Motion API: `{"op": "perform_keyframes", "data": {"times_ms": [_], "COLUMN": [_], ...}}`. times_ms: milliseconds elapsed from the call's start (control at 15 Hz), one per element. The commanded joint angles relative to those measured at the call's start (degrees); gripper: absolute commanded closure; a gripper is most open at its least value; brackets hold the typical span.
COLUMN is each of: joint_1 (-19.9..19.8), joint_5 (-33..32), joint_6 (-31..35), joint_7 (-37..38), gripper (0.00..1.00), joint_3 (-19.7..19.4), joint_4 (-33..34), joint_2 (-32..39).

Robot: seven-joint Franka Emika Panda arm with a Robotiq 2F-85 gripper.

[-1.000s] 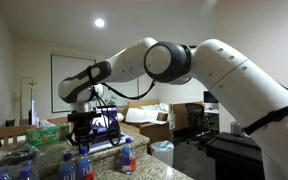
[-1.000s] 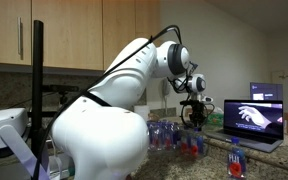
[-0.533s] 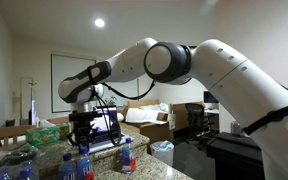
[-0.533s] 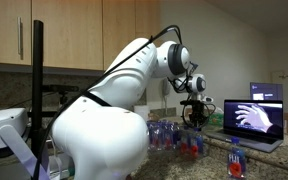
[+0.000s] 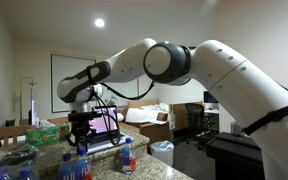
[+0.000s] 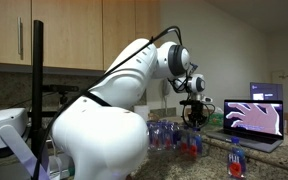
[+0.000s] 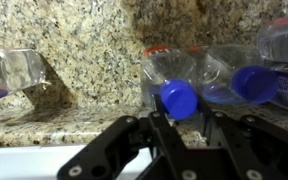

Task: Move the bottles to the left side of the counter

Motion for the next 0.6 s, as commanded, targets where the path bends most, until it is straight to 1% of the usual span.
{"op": "perform_keyframes", "data": {"times_ms": [0,533], "joint_1": [-1.06,-1.15], "joint_5": [1.55,1.33], "joint_6": [-0.58,-0.16], "joint_7": [-2.62,-3.16], "gripper": [0.86,0.86], "joint_3": [0.88,0.84], "joint_4": [0.78,0.25], "joint_2": [0.45,0.25]}}
